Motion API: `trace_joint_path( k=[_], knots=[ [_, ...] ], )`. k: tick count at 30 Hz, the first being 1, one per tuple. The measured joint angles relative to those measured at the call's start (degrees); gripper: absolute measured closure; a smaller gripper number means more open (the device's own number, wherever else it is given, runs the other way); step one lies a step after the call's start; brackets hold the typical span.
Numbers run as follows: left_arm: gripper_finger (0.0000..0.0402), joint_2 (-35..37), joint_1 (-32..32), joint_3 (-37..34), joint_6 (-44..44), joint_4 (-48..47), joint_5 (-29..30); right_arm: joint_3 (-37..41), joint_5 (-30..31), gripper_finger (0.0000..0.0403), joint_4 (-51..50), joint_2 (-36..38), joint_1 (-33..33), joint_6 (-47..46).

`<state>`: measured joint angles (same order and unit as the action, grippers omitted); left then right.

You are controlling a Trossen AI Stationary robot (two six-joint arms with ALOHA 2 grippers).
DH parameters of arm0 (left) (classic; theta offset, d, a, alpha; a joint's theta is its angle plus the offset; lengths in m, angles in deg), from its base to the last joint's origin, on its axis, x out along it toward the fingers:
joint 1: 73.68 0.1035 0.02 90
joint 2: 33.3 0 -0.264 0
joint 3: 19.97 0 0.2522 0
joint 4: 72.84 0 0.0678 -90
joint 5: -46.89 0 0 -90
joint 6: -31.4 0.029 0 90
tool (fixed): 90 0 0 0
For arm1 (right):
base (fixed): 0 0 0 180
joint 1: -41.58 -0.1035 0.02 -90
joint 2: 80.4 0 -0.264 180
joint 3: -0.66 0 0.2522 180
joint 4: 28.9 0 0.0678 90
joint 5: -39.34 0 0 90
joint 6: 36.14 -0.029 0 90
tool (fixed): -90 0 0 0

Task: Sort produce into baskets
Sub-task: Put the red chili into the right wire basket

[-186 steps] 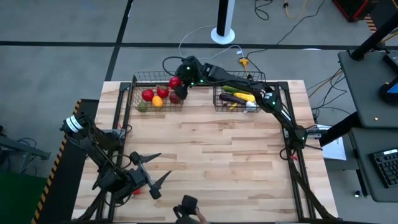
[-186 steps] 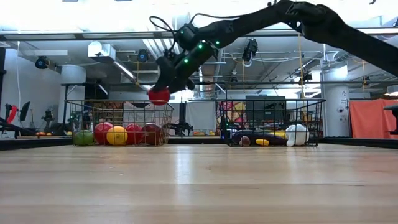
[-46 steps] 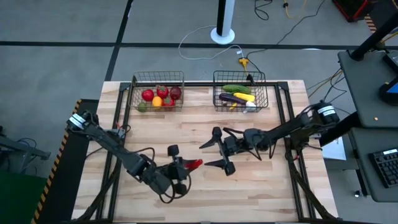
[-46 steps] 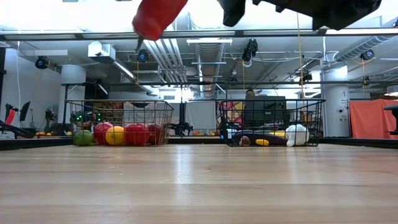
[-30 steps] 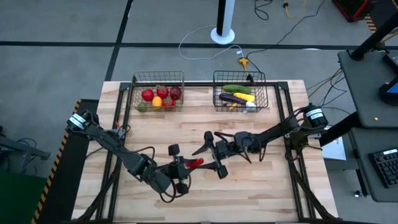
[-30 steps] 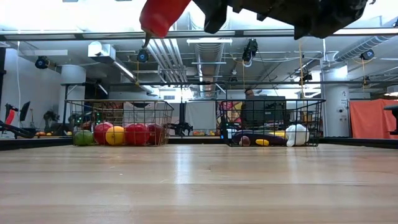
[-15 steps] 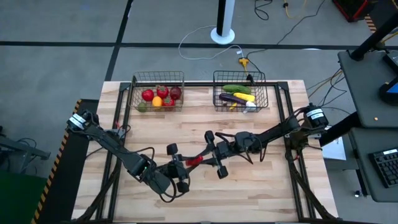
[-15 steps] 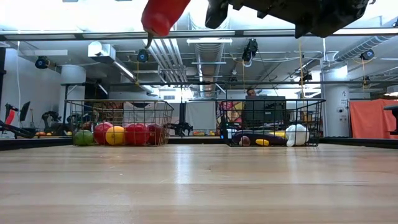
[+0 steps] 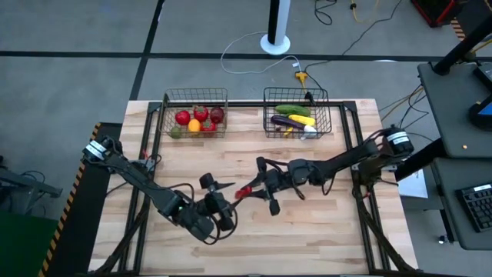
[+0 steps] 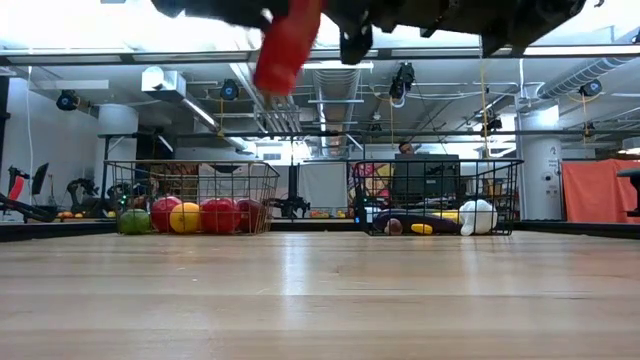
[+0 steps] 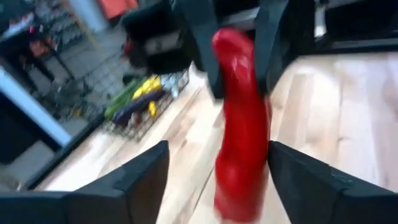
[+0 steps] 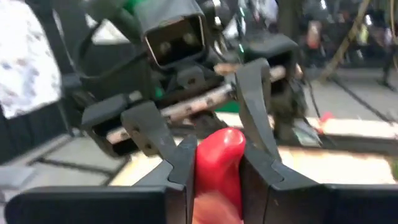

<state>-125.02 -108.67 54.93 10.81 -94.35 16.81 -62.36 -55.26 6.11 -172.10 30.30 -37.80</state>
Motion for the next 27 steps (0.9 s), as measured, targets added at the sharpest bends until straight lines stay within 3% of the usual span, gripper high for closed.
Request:
trace_joint_path(
  k=[8,17,21,27],
  knots=[
    [0.0108,0.0,0.0,0.0,-14.8,-12.0,-0.3,-2.1,11.1,0.0322,-27.0,10.1,2.7,-2.1],
    [0.0106,0.0,0.0,0.0,-16.8,-13.4,-0.9,-14.9,25.5,0.0327,-59.2,15.3,6.0,-1.7],
    [0.0106,0.0,0.0,0.0,-17.2,-13.4,-0.9,-21.1,27.4,0.0323,-69.3,14.6,9.7,1.5],
    [0.0106,0.0,0.0,-0.1,-17.3,-13.4,-0.9,-24.2,27.4,0.0330,-77.5,13.9,18.1,7.6]
  ],
)
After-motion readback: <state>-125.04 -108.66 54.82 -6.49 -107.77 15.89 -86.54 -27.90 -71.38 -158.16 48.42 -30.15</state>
